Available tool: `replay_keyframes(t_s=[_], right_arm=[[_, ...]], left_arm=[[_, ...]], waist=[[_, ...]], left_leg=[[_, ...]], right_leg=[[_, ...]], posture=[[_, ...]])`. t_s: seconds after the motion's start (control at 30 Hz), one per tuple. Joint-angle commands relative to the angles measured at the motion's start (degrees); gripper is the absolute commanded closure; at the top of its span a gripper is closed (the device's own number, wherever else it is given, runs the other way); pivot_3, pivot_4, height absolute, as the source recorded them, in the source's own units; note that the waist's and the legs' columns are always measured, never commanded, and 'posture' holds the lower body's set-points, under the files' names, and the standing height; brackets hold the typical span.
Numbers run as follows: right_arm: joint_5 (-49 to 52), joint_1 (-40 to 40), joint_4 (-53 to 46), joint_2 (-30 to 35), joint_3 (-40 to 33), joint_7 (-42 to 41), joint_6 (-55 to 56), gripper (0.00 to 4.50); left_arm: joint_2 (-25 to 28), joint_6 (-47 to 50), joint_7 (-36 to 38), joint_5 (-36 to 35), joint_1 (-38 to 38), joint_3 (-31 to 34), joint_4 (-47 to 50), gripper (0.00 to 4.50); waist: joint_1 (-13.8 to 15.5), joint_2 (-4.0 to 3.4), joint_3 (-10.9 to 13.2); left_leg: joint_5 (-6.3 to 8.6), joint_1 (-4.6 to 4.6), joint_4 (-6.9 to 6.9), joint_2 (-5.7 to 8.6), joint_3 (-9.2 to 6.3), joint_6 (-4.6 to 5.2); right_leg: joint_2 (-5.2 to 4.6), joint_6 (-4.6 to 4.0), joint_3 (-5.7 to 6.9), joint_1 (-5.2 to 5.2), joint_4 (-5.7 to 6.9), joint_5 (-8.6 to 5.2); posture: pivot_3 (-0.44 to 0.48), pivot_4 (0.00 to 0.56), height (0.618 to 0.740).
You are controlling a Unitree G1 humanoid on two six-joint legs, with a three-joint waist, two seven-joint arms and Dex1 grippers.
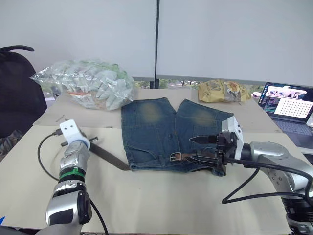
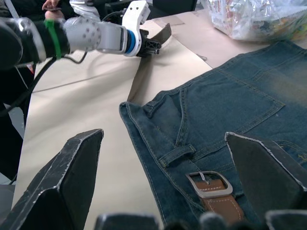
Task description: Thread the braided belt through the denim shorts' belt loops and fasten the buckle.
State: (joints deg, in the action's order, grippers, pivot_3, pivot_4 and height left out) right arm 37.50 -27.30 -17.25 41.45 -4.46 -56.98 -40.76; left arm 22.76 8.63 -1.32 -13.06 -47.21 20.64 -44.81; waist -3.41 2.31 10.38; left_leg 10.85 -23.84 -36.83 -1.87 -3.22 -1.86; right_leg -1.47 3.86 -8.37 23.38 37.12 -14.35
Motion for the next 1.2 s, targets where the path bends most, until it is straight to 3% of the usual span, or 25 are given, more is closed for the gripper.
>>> replay_keyframes(t_s=[0.03, 0.17, 0.33, 0.53, 0.83, 0.87, 1.2], right_arm=[[3.2, -4.1, 0.3, -2.5, -1.9, 4.7, -3.1, 0.0], [5.0, -8.1, 2.3, -9.2, -3.7, 12.8, -5.1, 0.0], [11.1, -10.9, 3.3, -16.3, -7.1, 24.1, -12.5, 0.0], [25.8, -12.2, 6.0, -26.0, -15.2, 39.9, -21.8, 0.0], [38.1, -13.6, 10.2, -30.3, -20.7, 57.3, -21.9, 0.0], [39.5, -13.9, 10.5, -30.2, -21.2, 58.3, -21.6, 0.53], [44.4, -12.6, 10.3, -29.2, -19.7, 63.2, -19.8, 3.86]], left_arm=[[0.1, -9.0, 7.8, 4.5, 0.5, -7.9, 14.1, 4.47], [-0.6, -15.5, 11.4, 12.3, 3.1, -17.5, 22.3, 4.47], [-0.3, -25.8, 11.4, 24.3, 4.8, -27.7, 25.0, 4.47], [-1.6, -36.5, 9.3, 30.9, 6.3, -32.8, 25.6, 4.47], [0.6, -46.4, 9.7, 35.5, 8.1, -34.7, 24.8, 4.47], [0.9, -47.1, 9.5, 36.2, 7.9, -34.8, 24.1, 4.5], [1.8, -51.7, 8.4, 37.7, 7.1, -34.1, 21.2, 4.5]], waist=[[0.1, 0.0, 0.0], [0.8, -0.02, 0.0], [0.8, -0.02, 0.0], [0.7, -0.03, 0.0], [0.5, -0.06, 0.0], [0.4, -0.06, 0.0], [-0.6, -0.07, 0.0]], left_leg=[[-0.02, -0.01, 0.0, 0.01, 0.0, -0.03], [-0.02, 0.01, 0.01, 0.01, 0.01, -0.04], [-0.02, 0.01, 0.03, 0.01, 0.01, -0.03], [-0.02, -0.01, 0.03, -0.02, 0.0, -0.02], [-0.02, -0.03, 0.04, -0.02, 0.0, -0.01], [-0.03, -0.04, 0.04, -0.01, 0.01, -0.01], [-0.02, -0.06, 0.04, -0.02, -0.01, 0.0]], right_leg=[[-0.01, -0.01, 0.0, 0.01, 0.0, 0.02], [-0.03, -0.03, -0.01, -0.02, -0.03, 0.06], [-0.02, -0.03, -0.03, -0.01, -0.02, 0.06], [-0.01, -0.07, -0.02, 0.02, 0.01, 0.09], [-0.01, -0.05, -0.02, 0.04, 0.01, 0.1], [-0.02, -0.05, -0.02, 0.04, 0.01, 0.1], [-0.01, -0.04, -0.02, 0.04, 0.0, 0.09]], posture=[[0.0, 0.15, 0.74], [0.0, 0.15, 0.74], [0.0, 0.15, 0.74], [0.0, 0.15, 0.74], [0.0, 0.15, 0.74], [0.0, 0.15, 0.74], [0.0, 0.15, 0.74]])
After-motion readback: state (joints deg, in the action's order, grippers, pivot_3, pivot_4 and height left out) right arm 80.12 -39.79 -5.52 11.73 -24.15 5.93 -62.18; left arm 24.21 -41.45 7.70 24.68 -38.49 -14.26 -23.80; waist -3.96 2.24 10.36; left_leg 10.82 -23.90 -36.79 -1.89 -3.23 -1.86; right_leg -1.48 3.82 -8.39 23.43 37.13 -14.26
